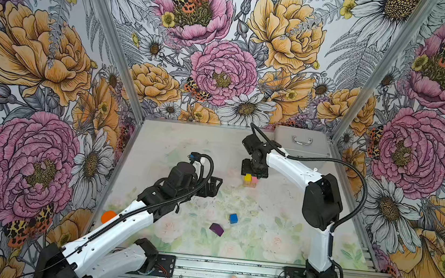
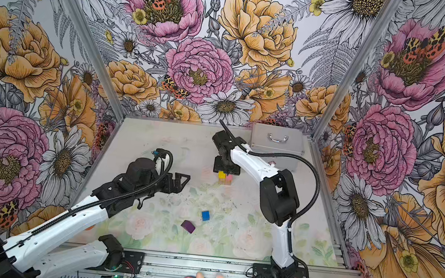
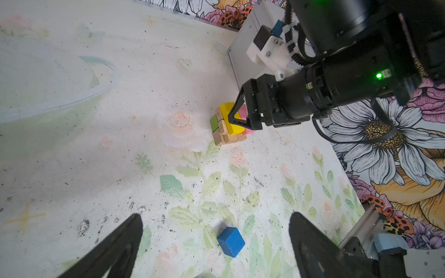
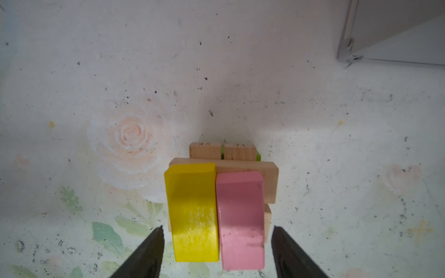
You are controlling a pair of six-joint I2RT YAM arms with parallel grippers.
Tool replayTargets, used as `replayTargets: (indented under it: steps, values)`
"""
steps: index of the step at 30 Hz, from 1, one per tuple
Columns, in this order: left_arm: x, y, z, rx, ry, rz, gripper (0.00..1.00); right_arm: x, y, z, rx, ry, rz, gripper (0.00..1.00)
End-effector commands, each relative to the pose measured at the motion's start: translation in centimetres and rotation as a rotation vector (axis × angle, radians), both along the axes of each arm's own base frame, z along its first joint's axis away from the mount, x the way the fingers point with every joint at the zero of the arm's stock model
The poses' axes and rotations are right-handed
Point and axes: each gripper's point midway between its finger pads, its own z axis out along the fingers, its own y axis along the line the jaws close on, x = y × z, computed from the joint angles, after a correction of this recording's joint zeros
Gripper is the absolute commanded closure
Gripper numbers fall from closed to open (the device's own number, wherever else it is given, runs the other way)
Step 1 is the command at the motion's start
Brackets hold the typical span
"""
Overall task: Build the wood block tower
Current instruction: 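Lower the pink block onto the stack next to the yellow block, then open the right gripper and raise it off the pink block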
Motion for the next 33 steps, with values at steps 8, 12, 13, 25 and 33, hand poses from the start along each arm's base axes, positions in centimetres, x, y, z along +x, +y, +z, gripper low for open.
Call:
replayTargets:
  steps: [8, 12, 13, 25, 33]
  values:
    - [-0.1, 0.3, 0.1, -0.007, -0.022, -0.02, 0.04, 0.6, 0.2, -0.4, -0.015, 0.001, -0.016, 0.3]
    - [0.0, 0.3, 0.2, -0.008, -0.026, -0.019, 0.04, 0.7, 0.3, -0.5, -0.016, 0.005, -0.013, 0.32]
    - [0.0, 0.3, 0.3, -0.009, -0.028, -0.02, 0.04, 0.8, 0.3, -0.6, -0.018, 0.007, -0.014, 0.32]
    - [0.2, 0.5, 0.5, -0.017, -0.033, -0.016, 0.04, 1.1, 0.0, -0.6, -0.044, 0.007, -0.02, 0.41]
    - [0.1, 0.5, 0.5, -0.021, -0.034, -0.018, 0.04, 1.2, -0.1, -0.5, -0.046, 0.007, -0.023, 0.42]
